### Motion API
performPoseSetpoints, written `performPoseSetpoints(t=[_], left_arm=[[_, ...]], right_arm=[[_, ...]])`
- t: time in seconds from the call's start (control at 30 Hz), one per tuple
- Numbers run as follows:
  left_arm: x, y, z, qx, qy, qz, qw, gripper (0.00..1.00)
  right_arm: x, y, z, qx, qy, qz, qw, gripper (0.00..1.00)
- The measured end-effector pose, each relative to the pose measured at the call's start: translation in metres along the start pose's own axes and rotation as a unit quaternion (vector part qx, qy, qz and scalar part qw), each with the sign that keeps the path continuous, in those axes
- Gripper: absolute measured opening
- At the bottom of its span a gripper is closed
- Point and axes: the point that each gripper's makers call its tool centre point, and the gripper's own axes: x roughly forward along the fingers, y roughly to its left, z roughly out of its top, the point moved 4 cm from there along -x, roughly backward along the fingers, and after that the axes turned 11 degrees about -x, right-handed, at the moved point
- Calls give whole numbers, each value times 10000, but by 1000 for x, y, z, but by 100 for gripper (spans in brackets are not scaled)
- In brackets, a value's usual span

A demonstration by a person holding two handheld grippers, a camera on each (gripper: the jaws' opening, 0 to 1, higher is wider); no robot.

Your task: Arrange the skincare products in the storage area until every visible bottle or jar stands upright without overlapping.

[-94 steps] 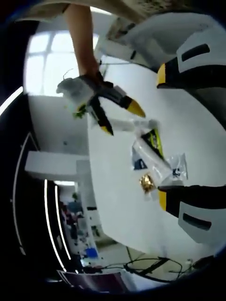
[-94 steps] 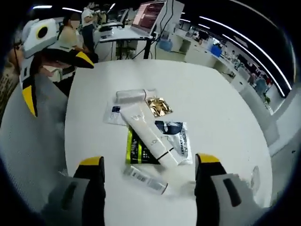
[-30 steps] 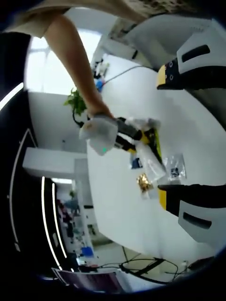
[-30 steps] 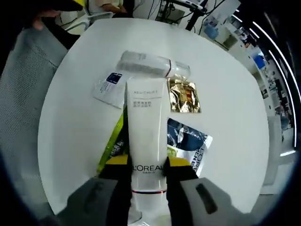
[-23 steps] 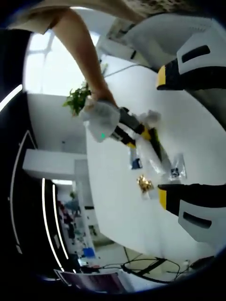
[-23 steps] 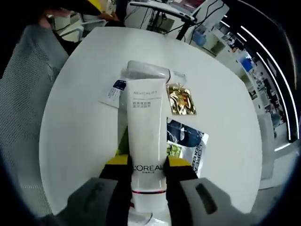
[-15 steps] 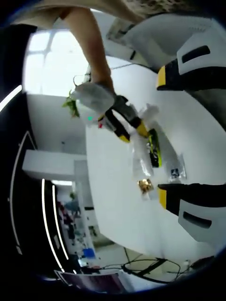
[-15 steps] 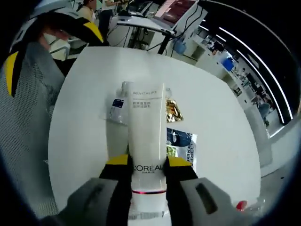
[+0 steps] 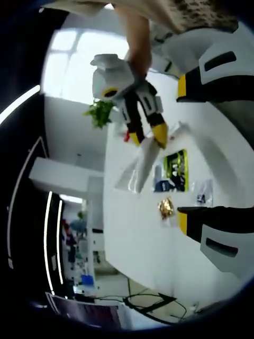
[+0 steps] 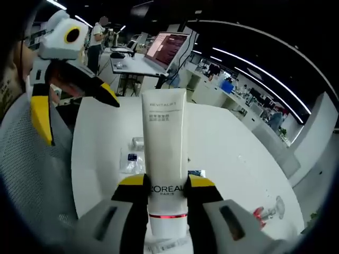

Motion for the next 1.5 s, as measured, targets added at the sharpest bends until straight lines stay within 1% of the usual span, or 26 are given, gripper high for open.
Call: performPoseSetpoints(t=[0.1, 0.23, 0.43, 0.6, 0.67, 0.73, 0.8, 0.87, 0.97, 1.07, 1.3, 1.33, 1.37, 1.4, 1.43, 1.5], left_arm=[[-2, -6, 10, -66, -102, -76, 9999, 78], [-2, -15, 24, -163, -275, -194, 9993, 78], [0, -33, 37, -256, -431, -400, 9979, 77], [-1, -48, 51, -326, -600, -568, 9960, 77], [-1, -51, 54, -361, -643, -609, 9954, 75], [-1, -54, 57, -297, -687, -642, 9951, 72], [0, -55, 58, -198, -704, -646, 9952, 66], [1, -59, 61, -249, -738, -717, 9944, 63], [2, -65, 65, -185, -759, -755, 9941, 60], [4, -69, 67, -302, -832, -819, 9927, 53], [9, -79, 66, -272, -872, -841, 9923, 36], [9, -81, 66, -223, -900, -844, 9921, 33], [9, -82, 67, -130, -962, -811, 9920, 27], [10, -82, 67, -95, -969, -730, 9926, 23], [11, -82, 66, -57, -956, -672, 9931, 22], [12, -85, 64, -107, -953, -672, 9931, 23]], right_arm=[[-8, 2, 8, 117, -131, -101, 9998, 26], [-18, 8, 13, 227, -249, -226, 9992, 26], [-35, 16, 19, 391, -397, -389, 9977, 26], [-49, 15, 24, 575, -552, -592, 9951, 26], [-53, 15, 26, 651, -600, -667, 9938, 26], [-58, 14, 30, 749, -690, -716, 9922, 26], [-62, 15, 35, 730, -755, -756, 9916, 26], [-65, 18, 42, 701, -834, -780, 9910, 26], [-68, 21, 52, 716, -986, -822, 9891, 26], [-70, 22, 57, 735, -1079, -869, 9876, 27], [-79, 26, 59, 714, -1161, -882, 9867, 27], [-81, 26, 59, 706, -1163, -878, 9868, 27], [-82, 27, 58, 712, -1159, -867, 9869, 27], [-84, 27, 56, 723, -1155, -871, 9868, 27], [-85, 27, 55, 734, -1162, -871, 9867, 27], [-87, 28, 52, 751, -1146, -834, 9870, 27]])
